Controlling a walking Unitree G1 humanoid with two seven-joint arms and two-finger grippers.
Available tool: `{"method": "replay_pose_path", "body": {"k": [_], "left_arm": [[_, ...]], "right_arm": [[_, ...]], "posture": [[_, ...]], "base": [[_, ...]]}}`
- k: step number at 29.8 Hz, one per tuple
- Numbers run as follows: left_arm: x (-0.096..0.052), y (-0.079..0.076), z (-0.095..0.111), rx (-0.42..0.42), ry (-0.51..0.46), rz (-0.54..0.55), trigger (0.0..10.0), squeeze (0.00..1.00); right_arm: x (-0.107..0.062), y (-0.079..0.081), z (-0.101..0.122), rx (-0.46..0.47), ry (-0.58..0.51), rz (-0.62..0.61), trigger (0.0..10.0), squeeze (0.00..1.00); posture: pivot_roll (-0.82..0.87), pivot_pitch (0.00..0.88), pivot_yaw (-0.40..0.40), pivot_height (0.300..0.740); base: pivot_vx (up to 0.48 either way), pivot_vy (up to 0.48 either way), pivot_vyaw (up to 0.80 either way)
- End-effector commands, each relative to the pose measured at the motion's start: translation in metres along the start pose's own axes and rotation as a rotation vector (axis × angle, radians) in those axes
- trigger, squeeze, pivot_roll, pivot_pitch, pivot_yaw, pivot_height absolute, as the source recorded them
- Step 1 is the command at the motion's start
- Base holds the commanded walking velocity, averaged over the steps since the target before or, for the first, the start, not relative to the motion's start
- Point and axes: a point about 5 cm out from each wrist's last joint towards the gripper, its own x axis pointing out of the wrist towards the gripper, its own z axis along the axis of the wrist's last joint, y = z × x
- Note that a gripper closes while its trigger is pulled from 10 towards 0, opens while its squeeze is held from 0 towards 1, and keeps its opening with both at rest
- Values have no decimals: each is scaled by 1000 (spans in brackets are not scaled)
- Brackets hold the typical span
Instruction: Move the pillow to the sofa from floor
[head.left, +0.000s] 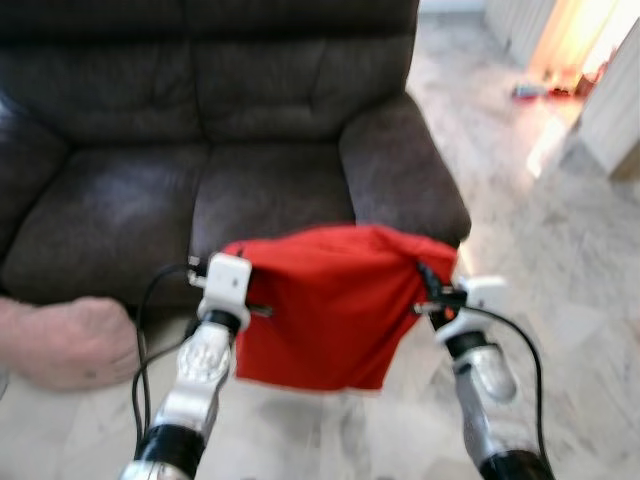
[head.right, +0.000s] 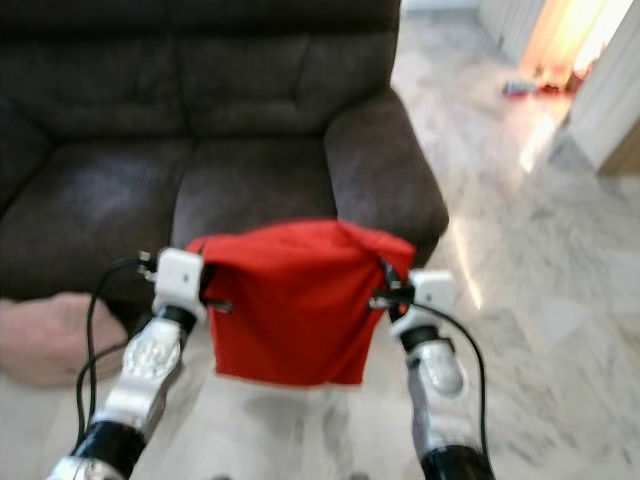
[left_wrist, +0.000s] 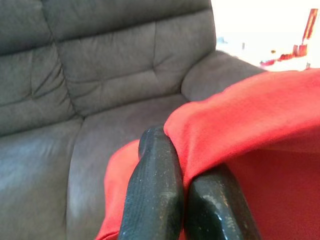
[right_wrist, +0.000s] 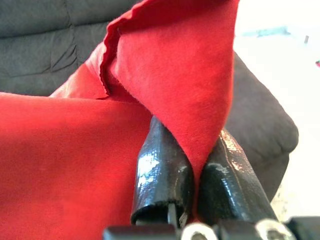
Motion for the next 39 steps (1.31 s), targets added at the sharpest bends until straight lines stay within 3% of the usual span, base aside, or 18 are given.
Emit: {"method": "replay_pose_path", "body": {"k": [1, 7, 28, 39], "left_arm": [[4, 11, 19, 19, -100, 35, 10000, 0], [0, 18, 33, 61, -158, 58, 10000, 0], [16, 35, 133, 162, -450, 152, 10000, 0], [17, 33, 148, 159, -480, 160, 10000, 0]], "right_arm": [[9, 7, 15, -4, -81, 24, 10000, 0], [10, 9, 26, -19, -126, 41, 10000, 0], [30, 38, 140, -71, -501, 177, 10000, 0], [28, 46, 148, -67, -499, 229, 10000, 0]], "posture": [[-62, 110, -16, 740], [-60, 120, -14, 740], [-54, 121, -18, 740], [-56, 114, -22, 740]], "base": [[292, 0, 0], [292, 0, 0], [300, 0, 0], [310, 0, 420]]}}
